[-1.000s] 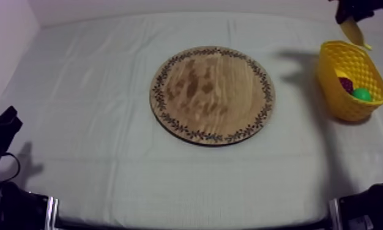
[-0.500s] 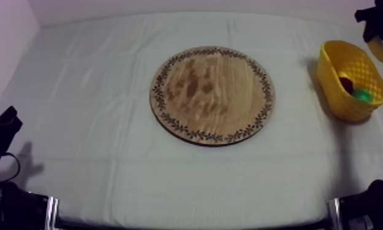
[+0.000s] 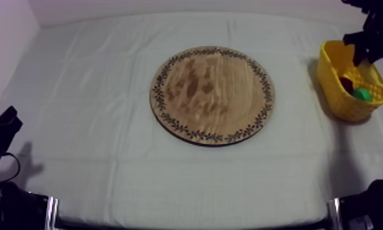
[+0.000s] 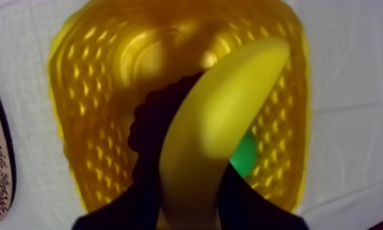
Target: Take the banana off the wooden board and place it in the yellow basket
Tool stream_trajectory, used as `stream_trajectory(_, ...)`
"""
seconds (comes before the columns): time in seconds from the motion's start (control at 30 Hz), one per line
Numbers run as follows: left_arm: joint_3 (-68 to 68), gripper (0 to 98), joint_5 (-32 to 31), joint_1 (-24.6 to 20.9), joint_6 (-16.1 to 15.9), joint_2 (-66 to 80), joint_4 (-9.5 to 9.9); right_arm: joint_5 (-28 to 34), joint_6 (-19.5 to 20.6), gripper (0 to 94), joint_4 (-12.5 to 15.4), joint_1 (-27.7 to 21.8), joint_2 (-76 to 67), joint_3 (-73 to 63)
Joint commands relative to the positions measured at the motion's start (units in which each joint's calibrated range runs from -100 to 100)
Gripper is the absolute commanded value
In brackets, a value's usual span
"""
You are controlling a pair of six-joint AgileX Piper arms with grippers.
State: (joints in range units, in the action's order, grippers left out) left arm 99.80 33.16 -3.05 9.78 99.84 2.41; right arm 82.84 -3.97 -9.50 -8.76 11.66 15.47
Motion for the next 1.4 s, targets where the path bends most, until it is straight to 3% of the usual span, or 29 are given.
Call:
stream_trajectory(0.0, 0.0, 0.1, 0.0, 0.0, 0.0, 0.0, 0.01, -1.1, 0.2, 27.8, 0.2, 0.0, 1.8, 0.8)
stream_trajectory(0.2, 0.0, 0.1, 0.0, 0.0, 0.0, 0.0, 0.01, -1.8, 0.4, 38.1, 1.2, 0.3, 5.9, 0.6)
stream_trajectory(0.53, 0.0, 0.1, 0.0, 0.0, 0.0, 0.0, 0.01, 0.9, -0.9, 69.0, 2.8, 0.1, 9.2, -2.4)
stream_trajectory(0.7, 0.0, 0.1, 0.0, 0.0, 0.0, 0.0, 0.01, 1.6, -1.3, 77.5, 3.1, -0.3, 8.8, -2.2)
stream_trajectory(0.97, 0.0, 0.1, 0.0, 0.0, 0.0, 0.0, 0.01, 1.0, -1.8, 79.8, 3.7, -1.0, 3.9, -0.8)
stream_trajectory(1.37, 0.0, 0.1, 0.0, 0.0, 0.0, 0.0, 0.01, -6.5, -5.5, 63.0, 6.3, -2.6, -12.1, 11.7)
